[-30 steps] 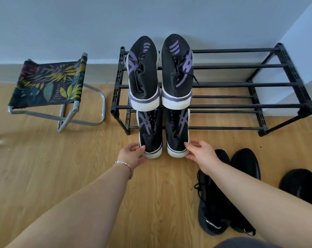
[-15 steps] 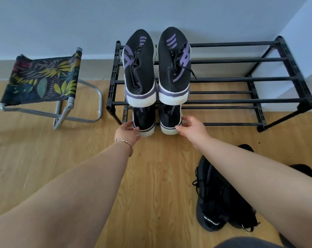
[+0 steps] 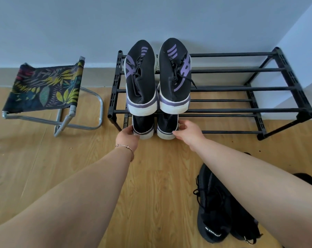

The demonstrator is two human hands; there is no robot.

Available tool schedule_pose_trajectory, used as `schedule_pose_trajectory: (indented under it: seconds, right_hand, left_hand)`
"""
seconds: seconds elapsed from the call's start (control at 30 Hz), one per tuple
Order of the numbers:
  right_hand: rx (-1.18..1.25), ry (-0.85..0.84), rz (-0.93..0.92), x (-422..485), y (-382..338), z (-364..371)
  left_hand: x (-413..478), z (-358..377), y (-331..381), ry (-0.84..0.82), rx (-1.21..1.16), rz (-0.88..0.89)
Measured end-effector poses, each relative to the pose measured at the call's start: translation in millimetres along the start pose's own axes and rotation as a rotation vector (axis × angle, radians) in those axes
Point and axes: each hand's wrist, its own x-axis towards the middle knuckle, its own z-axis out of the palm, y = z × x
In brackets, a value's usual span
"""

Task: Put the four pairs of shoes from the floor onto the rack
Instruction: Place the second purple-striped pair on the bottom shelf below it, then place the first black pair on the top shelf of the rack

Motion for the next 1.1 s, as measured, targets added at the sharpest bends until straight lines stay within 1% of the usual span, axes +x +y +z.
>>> schedule_pose_trajectory:
  seconds: [0.17,0.23,0.37,0.57,0.67,0.77,0.9,1.1]
  right_hand:
    - [-0.122,0.013,-0.066,-5,4,-3]
    - [-0.195,-0.005,-0.101,-9,3,-4]
    - [-0.535,-0.05,-0.197,-24,3,-8]
    - [-0.989,-0.051,-0.4,-58,12,-25]
    - [-1.102,-0.021,-0.449,-76,12,-40]
    - [-1.159,0.019,-0.449,-98,5,-59]
    - [-1.256,0.053,-0.434,-137,-13,-90]
    - [-1.301,0.115,-0.341,-196,-36,-139]
  left_hand:
    - [-7,-4,0,-0.038,0.049,0.04]
    - [-15,-5,-2,-0.064,0.121,0.061]
    - [-37,-1,-4,-0.106,0.499,0.161]
    - [-76,16,10,-0.137,0.895,0.348]
    - [-94,23,19,-0.117,1.032,0.47]
    - [-110,28,29,-0.112,1.16,0.568]
    - [-136,30,44,-0.153,1.178,0.6]
    - [-174,36,67,-0.24,1.165,0.666]
